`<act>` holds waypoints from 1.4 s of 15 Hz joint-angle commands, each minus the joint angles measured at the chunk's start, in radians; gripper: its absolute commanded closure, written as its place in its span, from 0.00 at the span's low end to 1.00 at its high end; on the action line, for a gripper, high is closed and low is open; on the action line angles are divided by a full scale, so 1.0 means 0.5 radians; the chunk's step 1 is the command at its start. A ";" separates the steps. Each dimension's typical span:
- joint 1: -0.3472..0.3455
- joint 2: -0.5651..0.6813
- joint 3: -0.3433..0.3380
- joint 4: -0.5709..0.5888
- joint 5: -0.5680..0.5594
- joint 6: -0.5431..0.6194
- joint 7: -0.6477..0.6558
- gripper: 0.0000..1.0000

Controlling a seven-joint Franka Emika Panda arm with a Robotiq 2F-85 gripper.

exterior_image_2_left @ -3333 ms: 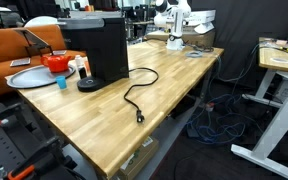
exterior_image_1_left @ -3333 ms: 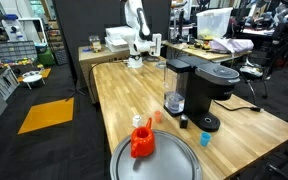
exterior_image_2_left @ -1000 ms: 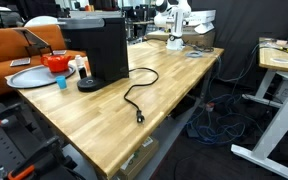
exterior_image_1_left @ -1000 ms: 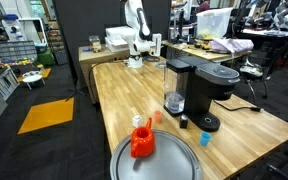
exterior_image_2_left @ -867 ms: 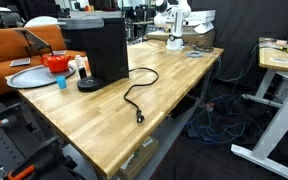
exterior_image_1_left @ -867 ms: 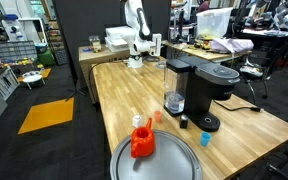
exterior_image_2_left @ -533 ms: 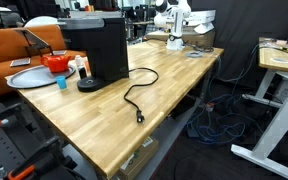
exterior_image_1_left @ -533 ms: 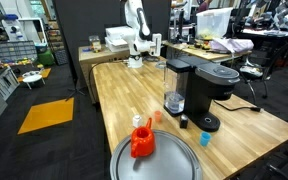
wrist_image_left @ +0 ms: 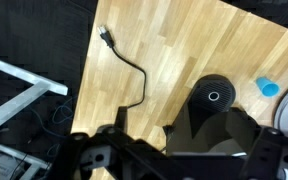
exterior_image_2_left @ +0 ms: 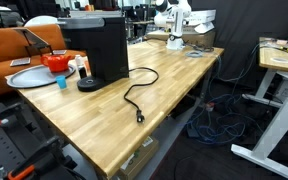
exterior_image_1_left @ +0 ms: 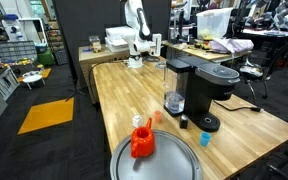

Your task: Open the coffee machine chamber

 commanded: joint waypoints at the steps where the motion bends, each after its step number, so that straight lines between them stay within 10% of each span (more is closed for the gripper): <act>1: 0.033 -0.265 0.041 -0.217 -0.117 0.202 -0.024 0.00; 21: 0.258 -0.342 0.208 -0.151 -0.312 0.399 -0.158 0.00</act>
